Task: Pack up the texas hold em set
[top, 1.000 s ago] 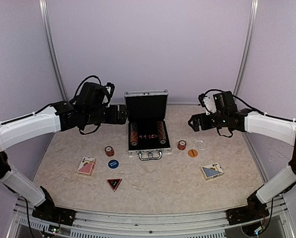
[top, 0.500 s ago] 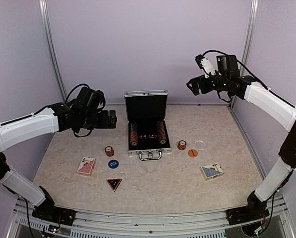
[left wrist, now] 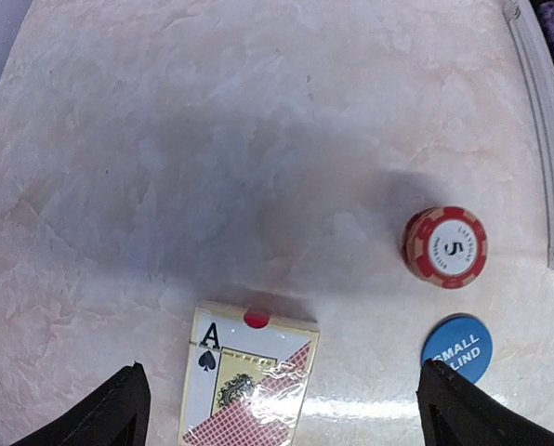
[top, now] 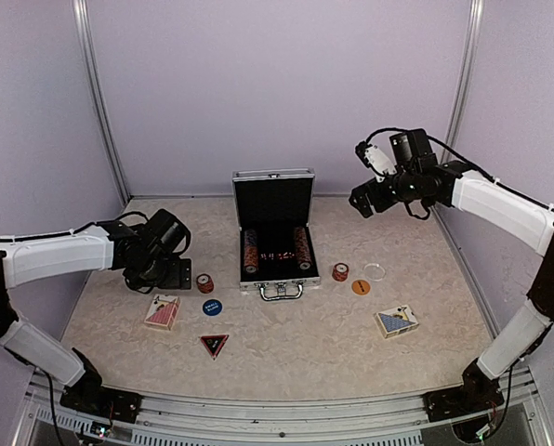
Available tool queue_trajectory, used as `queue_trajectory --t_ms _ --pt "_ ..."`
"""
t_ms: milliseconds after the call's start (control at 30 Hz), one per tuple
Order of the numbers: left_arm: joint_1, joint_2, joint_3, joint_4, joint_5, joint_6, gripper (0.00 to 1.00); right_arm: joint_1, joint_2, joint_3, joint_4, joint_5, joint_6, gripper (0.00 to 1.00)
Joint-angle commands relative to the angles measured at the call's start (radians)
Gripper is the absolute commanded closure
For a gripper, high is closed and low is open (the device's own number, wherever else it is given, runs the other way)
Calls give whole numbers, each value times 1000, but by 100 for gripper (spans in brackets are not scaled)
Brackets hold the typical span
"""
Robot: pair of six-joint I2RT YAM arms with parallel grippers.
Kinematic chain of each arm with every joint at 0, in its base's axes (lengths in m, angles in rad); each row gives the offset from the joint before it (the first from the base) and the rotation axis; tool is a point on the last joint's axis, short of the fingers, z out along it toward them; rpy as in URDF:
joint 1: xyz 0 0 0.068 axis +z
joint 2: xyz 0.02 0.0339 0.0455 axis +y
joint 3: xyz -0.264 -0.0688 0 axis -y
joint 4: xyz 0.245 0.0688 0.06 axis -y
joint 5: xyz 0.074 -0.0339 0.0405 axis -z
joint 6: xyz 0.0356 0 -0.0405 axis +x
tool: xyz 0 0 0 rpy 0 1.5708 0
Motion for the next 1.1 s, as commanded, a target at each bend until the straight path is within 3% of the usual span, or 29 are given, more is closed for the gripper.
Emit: queue_trajectory --t_ms 0,267,600,1067 --pt "26 -27 -56 -45 35 -22 1 24 -113 -71 -14 46 78 0" --pt "122 -75 -162 61 145 28 1 25 -279 -266 7 20 175 0" --pt "145 -18 -194 136 240 56 1 27 -354 -323 31 1 197 0" --pt "109 104 -177 101 185 37 1 27 -363 -331 45 -6 202 0"
